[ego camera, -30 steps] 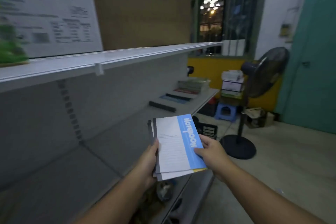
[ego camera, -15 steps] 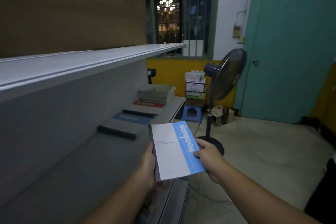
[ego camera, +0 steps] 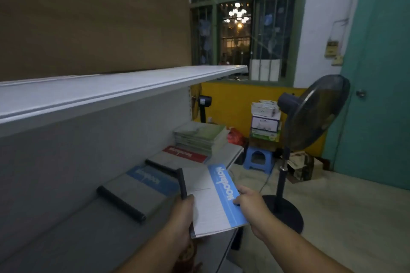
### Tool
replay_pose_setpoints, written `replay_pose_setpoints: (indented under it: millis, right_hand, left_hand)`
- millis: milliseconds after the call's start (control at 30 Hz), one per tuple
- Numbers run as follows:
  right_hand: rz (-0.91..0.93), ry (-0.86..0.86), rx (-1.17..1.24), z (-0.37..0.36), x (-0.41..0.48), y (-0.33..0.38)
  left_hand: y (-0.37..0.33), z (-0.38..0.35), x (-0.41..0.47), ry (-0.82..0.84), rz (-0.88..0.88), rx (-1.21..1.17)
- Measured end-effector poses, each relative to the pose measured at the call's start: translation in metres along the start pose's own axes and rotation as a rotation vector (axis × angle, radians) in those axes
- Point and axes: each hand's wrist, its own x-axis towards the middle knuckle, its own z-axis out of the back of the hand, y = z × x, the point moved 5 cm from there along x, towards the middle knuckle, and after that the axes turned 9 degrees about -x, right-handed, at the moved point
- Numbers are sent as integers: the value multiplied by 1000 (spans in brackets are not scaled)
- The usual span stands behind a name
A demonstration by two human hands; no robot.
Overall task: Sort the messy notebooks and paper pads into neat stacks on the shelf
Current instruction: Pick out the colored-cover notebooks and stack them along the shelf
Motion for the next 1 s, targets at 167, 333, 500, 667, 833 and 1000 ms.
replay_pose_setpoints:
  millis: [167, 333, 500, 667, 833, 1000]
  right_hand:
    - [66, 113, -90, 13, 69, 20]
    - [117, 220, -208, 1, 116, 36]
    - [196, 330, -312, -36, 167, 66]
    - [362, 363, -647, -70, 213, 97]
    - [543, 285, -981, -97, 251, 93]
    - [796, 308, -1262, -121, 252, 83]
  left_hand:
    - [-7, -26, 37, -179, -2, -64]
    - [-22, -36, 61, -288, -70, -74]
    - [-59, -16, 106, -499, -119, 68]
    - [-69, -2, 165, -511, -130, 8]
    - [-70, -3, 203, -604, -75, 12]
    - [-67, -17, 202, -668, -159, 69]
